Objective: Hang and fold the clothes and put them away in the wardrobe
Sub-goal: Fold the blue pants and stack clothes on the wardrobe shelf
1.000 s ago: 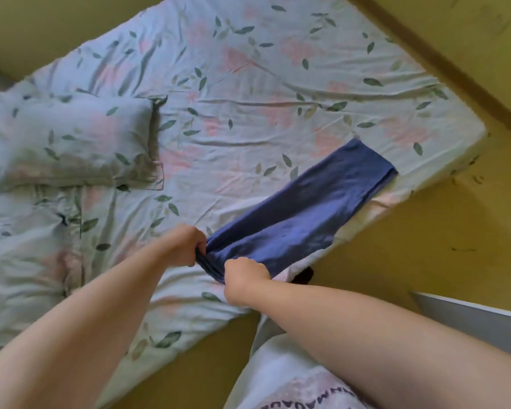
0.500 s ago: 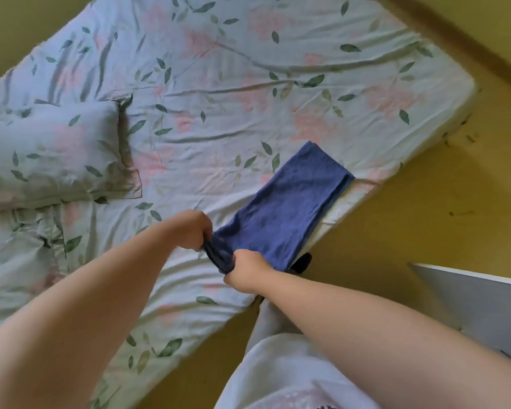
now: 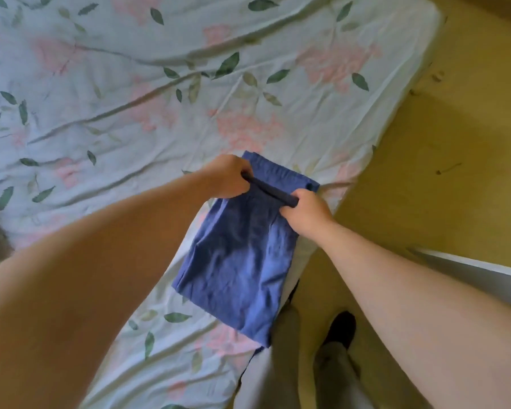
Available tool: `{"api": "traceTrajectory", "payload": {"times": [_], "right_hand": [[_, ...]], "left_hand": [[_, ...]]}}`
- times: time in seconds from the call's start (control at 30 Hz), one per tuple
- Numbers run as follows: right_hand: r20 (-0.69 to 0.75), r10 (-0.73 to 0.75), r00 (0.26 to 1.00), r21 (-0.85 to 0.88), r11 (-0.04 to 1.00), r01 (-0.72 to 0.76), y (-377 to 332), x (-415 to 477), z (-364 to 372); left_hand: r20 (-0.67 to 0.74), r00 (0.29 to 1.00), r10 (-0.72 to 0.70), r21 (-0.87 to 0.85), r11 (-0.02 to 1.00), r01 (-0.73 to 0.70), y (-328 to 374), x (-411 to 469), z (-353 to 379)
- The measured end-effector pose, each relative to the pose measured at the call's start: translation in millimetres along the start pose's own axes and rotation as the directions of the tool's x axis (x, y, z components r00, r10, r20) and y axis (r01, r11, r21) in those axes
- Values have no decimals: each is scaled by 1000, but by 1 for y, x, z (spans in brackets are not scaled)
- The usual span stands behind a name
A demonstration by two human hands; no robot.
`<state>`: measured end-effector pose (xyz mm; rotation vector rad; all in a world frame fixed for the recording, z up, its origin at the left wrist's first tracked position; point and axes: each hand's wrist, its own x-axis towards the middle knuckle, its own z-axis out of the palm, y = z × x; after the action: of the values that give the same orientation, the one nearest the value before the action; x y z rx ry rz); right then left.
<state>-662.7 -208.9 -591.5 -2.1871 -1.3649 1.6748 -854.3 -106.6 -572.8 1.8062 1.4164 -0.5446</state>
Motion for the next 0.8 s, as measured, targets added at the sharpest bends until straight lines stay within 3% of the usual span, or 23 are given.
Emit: {"api": "traceTrajectory", "payload": {"times": [0.13,0.3,0.37,0.43,0.53,0.7,0.8], "right_hand": [[-68,-52,996,-78,996,47,24,60,-12],[-117,-196,974,-422,897,130,37,99,-20],[-99,-233,968,-511,846,151,35,109,-22],[-49,-233,971,-495,850,179,30,117,-24],[29,-186,982,-447,876,179,19,126,-29],[154,-112,982,-534,827,178,-1,136,-38],[209,-89,974,-537,821,191,-7,138,-45]], "left_hand": [[-17,1000,20,48,999,-19,0,63,13],[-67,998,8,158,987,3,-5,99,27],[-140,987,72,276,961,-31,-6,106,31],[-185,969,161,392,917,-78,-4,110,34],[-97,971,218,488,861,-144,7,117,29],[226,969,100,591,776,-219,33,126,0],[283,956,77,683,684,-257,46,129,-10]]}}
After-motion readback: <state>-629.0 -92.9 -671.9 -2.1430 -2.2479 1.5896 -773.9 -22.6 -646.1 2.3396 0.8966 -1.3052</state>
